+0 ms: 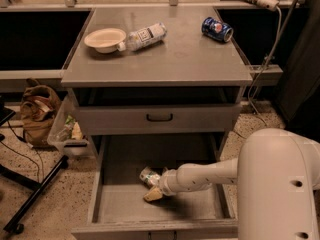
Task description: Pick 7up can from middle drawer and place on counter
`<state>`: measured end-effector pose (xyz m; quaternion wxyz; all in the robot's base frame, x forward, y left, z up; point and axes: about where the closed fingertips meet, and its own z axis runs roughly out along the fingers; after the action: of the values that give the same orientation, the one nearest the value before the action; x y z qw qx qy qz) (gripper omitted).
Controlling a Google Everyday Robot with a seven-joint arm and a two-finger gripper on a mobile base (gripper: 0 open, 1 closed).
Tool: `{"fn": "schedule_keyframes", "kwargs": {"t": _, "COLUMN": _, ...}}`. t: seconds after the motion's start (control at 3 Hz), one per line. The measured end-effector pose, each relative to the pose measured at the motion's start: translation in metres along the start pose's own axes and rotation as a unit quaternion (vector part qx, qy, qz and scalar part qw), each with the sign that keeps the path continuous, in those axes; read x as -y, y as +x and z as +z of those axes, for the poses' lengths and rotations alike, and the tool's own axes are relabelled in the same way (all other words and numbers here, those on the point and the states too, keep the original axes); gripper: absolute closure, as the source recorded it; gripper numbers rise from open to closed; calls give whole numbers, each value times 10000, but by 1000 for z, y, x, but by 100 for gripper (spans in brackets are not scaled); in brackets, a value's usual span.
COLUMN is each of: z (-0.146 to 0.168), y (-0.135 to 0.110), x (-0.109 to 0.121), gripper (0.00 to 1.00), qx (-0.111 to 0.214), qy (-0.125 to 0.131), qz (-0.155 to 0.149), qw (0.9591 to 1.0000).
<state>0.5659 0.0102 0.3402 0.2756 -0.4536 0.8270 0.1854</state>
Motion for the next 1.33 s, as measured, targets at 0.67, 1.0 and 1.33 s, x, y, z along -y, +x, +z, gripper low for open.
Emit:
{"fn": "schedule_keyframes", "kwargs": {"t": 0.67, "z": -46, "y": -11, "x": -19, "gripper": 100, "qx": -110, "qy": -103, "qz": -87, "qw": 9998}}
{"fn": "schedule_keyframes", "kwargs": {"t": 1.0, "z": -119, "y": -44, "x": -20, "gripper": 100, "qx": 29, "qy": 89, "qz": -404, "qw": 9991}}
{"fn": "schedule_keyframes", "kwargs": {"t": 1.33, "z": -118, "y": -44, "x": -20, "gripper": 100, "qx": 27, "qy": 85, "qz": -402, "qw": 9991}}
